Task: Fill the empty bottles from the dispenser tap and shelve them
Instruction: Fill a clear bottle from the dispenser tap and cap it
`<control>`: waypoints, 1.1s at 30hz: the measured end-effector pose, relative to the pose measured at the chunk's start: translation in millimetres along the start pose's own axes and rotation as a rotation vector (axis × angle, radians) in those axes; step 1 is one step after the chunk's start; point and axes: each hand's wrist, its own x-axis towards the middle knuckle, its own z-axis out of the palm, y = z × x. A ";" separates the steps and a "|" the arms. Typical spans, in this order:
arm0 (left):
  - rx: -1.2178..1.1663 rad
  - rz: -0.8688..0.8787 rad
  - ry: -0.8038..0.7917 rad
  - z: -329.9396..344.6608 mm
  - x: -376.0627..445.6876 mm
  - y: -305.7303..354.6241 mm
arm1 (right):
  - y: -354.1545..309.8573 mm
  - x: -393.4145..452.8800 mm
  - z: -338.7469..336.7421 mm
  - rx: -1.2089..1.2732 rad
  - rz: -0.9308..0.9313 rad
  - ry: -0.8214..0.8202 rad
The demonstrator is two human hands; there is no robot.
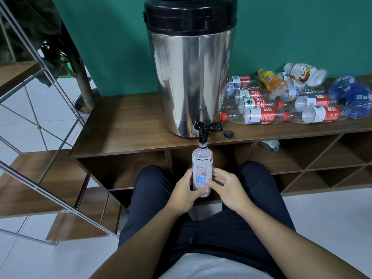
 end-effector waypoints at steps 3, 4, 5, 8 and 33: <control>-0.003 0.001 -0.002 0.3 0.0 -0.7 | 0.1 0.6 0.1 0.001 0.000 -0.002; -0.002 0.000 -0.003 0.2 0.2 -0.6 | 0.3 0.7 -0.2 0.000 0.000 -0.004; -0.001 0.000 -0.004 0.0 0.3 -0.5 | 0.3 0.5 -0.4 -0.002 -0.001 -0.007; -0.001 0.000 -0.007 -0.1 0.5 -0.5 | 0.4 -0.1 -1.0 -0.008 -0.006 -0.009; 0.015 0.014 0.002 0.0 -1.2 0.6 | -1.7 -1.5 -1.3 0.003 -0.010 -0.012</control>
